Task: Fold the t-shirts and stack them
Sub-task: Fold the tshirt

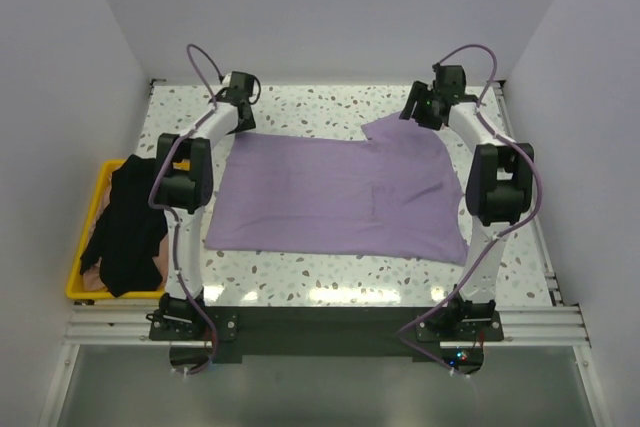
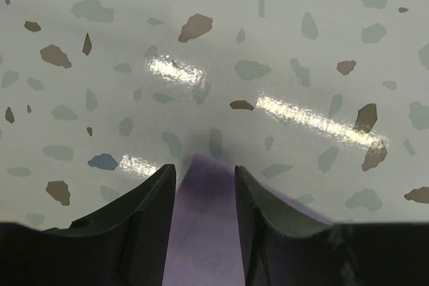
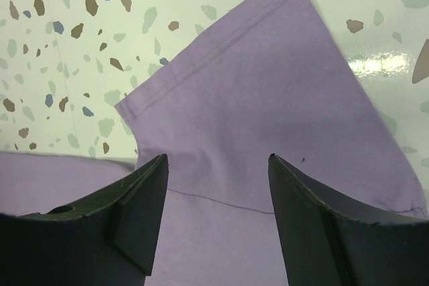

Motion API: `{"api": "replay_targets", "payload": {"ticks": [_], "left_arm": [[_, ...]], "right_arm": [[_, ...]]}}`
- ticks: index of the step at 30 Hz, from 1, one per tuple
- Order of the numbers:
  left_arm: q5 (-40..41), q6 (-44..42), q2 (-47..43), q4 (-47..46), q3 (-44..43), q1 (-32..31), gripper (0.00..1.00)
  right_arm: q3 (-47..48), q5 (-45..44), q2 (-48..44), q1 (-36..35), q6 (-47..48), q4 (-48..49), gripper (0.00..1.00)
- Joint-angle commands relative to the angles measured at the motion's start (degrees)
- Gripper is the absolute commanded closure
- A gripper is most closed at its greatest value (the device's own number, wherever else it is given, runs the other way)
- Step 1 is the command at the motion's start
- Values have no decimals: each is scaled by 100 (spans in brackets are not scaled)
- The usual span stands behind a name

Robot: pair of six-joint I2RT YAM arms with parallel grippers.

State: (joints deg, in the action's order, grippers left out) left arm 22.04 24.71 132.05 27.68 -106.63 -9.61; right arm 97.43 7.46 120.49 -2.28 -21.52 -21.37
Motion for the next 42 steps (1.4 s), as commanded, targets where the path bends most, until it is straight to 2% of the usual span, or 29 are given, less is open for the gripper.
{"api": "replay_targets", "payload": {"ticks": [1,8,21,27,31,37,42], "left_arm": [[55,86,163,-17,-200,38,54],[-25,148,278,-70,-209,38,55],[-121,17,190,-298,-16,38,84],[-323,-54,67,-518,195,38,92],[-367,-72,40,-623,336,46,93],[-472,-36,58,-720,423,47,95],[-526,-19,31,-782,459,47,95]], "right_arm": [[277,88,28,-18,200,176,36],[382,54,168,-9,315,133,36],[1208,-693,880,0,763,133,36],[1902,-1212,1442,-9,991,-130,36],[2385,-1353,1794,-9,1001,-280,37],[3054,-1765,2312,-53,851,-623,46],[3309,-2029,2532,-193,789,-860,46]]}}
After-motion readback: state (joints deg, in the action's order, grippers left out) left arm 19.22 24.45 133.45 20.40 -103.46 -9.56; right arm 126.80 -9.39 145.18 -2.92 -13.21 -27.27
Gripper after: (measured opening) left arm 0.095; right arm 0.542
